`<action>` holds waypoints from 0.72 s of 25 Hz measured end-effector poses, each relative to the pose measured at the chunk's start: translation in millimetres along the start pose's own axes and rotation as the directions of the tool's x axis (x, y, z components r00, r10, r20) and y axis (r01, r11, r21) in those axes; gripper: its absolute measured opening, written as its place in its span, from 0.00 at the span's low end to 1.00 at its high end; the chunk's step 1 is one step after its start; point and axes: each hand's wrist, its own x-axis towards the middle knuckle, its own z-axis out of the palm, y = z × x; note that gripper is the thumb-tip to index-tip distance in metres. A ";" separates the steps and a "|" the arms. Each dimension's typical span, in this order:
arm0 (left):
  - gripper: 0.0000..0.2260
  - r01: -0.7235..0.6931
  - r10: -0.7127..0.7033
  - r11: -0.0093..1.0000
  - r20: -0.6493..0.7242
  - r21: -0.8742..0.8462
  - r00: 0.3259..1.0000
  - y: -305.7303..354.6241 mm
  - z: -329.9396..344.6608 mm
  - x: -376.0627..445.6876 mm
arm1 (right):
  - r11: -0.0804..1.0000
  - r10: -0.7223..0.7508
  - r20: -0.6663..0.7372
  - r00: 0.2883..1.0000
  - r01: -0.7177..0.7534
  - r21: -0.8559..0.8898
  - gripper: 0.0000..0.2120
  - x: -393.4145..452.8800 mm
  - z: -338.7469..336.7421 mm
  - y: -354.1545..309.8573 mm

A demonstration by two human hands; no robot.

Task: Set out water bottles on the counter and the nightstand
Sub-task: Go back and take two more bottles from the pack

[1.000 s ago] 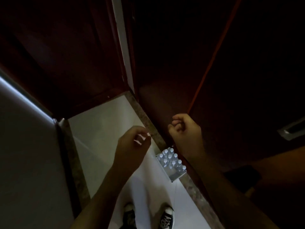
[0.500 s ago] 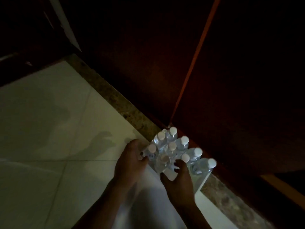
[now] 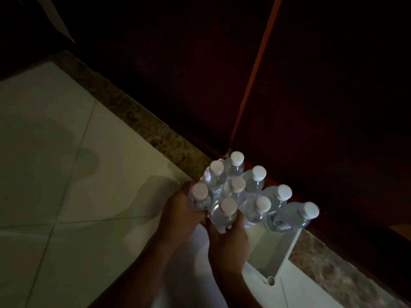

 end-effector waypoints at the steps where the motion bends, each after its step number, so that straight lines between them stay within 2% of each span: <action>1: 0.14 -0.017 0.016 0.999 -0.018 -0.041 1.000 14.0 -11.4 -4.4 | 1.000 -0.016 0.003 1.000 0.016 0.009 0.31 -3.8 -9.0 -11.5; 3: 0.20 -0.026 0.024 0.995 -0.025 -0.097 0.999 59.9 -47.7 -13.5 | 0.998 -0.066 0.016 0.998 0.065 0.012 0.30 -11.9 -40.0 -55.0; 6: 0.25 -0.069 0.067 0.994 -0.028 -0.088 0.997 176.9 -135.0 -27.6 | 0.986 -0.160 0.030 0.987 0.158 0.052 0.29 -32.1 -119.4 -169.7; 8: 0.29 -0.105 0.101 0.987 -0.041 -0.123 0.994 279.1 -216.5 -39.7 | 0.975 -0.219 0.053 0.974 0.216 0.049 0.26 -55.0 -186.9 -281.8; 11: 0.29 -0.208 0.195 0.959 -0.082 -0.191 0.977 448.2 -354.0 -54.3 | 0.940 -0.311 0.106 0.944 0.290 0.177 0.20 -93.1 -286.8 -469.0; 13: 0.26 -0.285 0.268 0.930 -0.103 -0.232 0.958 572.9 -449.9 -74.9 | 0.904 -0.366 0.171 0.915 0.305 0.301 0.24 -125.1 -361.0 -599.5; 15: 0.24 -0.352 0.321 0.892 -0.152 -0.283 0.935 682.1 -530.1 -102.9 | 0.839 -0.474 0.224 0.852 0.359 0.409 0.26 -156.5 -433.1 -709.6; 18: 0.26 -0.367 0.298 0.816 -0.218 -0.446 0.929 821.0 -620.4 -156.5 | 0.731 -0.617 0.240 0.749 0.434 0.526 0.24 -206.6 -531.8 -854.2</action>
